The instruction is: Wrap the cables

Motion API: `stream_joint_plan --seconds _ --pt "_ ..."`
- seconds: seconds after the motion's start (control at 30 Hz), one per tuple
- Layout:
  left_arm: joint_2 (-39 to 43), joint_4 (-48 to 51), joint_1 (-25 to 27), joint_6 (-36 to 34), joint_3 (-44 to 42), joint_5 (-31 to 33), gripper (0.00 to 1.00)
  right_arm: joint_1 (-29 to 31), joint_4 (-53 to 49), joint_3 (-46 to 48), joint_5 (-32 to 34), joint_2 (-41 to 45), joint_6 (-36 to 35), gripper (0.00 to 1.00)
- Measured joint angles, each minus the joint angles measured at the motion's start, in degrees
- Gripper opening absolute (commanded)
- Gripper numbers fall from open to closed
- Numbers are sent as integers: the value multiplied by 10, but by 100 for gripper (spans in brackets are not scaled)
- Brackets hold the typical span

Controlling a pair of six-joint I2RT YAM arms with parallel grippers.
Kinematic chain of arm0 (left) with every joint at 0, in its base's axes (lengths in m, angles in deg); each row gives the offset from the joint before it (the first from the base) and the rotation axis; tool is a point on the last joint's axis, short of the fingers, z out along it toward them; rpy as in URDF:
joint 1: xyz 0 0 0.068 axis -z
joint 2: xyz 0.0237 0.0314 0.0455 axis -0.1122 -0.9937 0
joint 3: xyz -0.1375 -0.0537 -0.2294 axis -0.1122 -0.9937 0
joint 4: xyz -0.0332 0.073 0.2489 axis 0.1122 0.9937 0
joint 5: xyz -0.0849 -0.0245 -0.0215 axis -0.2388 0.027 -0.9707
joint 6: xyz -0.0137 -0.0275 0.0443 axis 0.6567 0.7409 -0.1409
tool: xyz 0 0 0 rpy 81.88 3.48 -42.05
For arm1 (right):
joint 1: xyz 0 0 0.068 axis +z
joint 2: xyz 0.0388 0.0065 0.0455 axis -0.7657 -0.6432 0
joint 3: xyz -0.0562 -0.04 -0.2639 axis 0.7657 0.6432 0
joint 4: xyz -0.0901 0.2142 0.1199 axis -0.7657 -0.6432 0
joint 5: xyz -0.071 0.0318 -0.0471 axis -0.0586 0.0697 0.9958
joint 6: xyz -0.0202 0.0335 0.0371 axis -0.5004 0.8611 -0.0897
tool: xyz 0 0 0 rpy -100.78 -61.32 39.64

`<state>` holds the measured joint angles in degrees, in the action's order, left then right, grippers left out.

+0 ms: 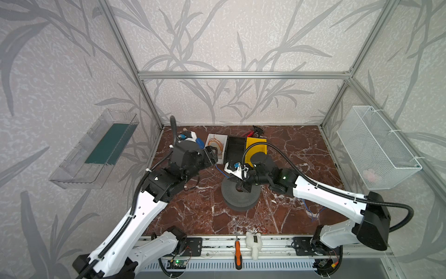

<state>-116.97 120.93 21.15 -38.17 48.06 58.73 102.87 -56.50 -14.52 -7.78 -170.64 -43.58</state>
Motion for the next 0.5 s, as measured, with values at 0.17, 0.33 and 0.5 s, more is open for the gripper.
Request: stream_joint_plan --seconds 0.17,0.33,0.5 --pt "7 33 -142 -33 35 -69 65 -54 -2 41 -10 5 47 0" --pt "2 34 -161 -51 -24 -169 61 -102 -2 73 -35 42 93 0" --pt "2 -35 -155 -26 -188 -289 57 -120 0 87 -53 80 106 0"
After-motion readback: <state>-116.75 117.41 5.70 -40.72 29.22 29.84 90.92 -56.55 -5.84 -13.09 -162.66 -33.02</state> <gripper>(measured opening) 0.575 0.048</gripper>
